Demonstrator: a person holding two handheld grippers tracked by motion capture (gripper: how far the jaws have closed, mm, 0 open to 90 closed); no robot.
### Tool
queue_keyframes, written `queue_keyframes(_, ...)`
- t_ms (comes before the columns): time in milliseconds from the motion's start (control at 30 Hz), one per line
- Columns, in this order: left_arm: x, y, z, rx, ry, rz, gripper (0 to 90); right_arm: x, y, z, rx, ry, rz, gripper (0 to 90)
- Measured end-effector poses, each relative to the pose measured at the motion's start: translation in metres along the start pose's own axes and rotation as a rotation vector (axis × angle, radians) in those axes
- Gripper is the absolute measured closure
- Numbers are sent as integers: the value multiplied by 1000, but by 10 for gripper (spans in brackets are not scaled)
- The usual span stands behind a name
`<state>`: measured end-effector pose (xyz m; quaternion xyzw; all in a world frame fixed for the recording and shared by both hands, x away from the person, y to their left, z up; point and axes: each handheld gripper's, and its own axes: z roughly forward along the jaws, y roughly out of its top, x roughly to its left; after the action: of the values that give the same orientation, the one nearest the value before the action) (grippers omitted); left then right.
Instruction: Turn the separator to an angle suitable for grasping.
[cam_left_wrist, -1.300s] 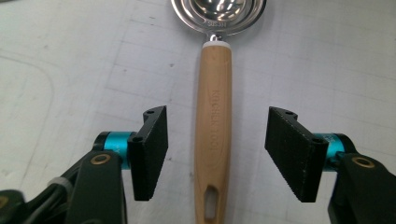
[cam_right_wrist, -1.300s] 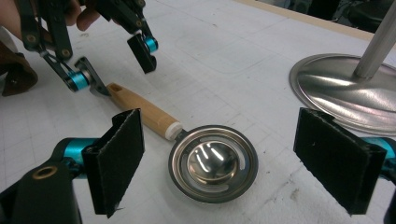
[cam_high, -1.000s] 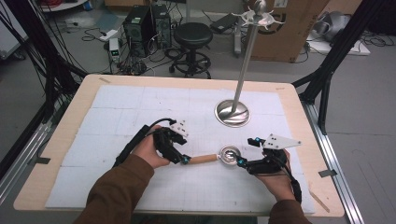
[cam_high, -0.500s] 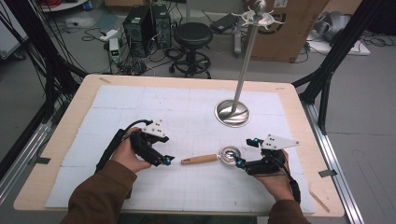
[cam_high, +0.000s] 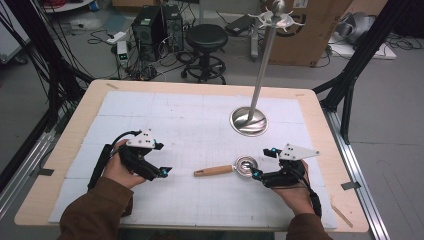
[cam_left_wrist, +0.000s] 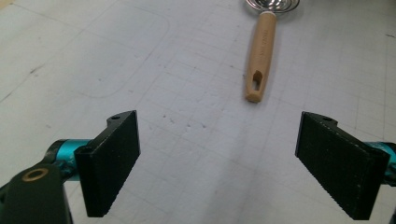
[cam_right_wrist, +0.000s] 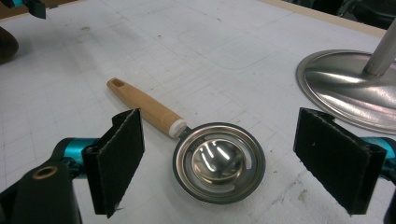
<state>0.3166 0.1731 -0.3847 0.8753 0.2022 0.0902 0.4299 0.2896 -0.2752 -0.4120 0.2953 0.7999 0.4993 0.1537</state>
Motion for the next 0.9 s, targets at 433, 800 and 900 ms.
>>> queue_keyframes(433, 13, -14, -18, -48, 63, -33, 25, 1, 0, 5, 14, -2, -5, 152)
queue_keyframes(800, 14, -16, -18, -76, 61, -30, 16, 1, -2, 3, 24, 0, 4, 152)
queue_keyframes(900, 13, -18, -16, -73, 63, -24, 16, 1, -2, 2, 22, -2, 7, 152)
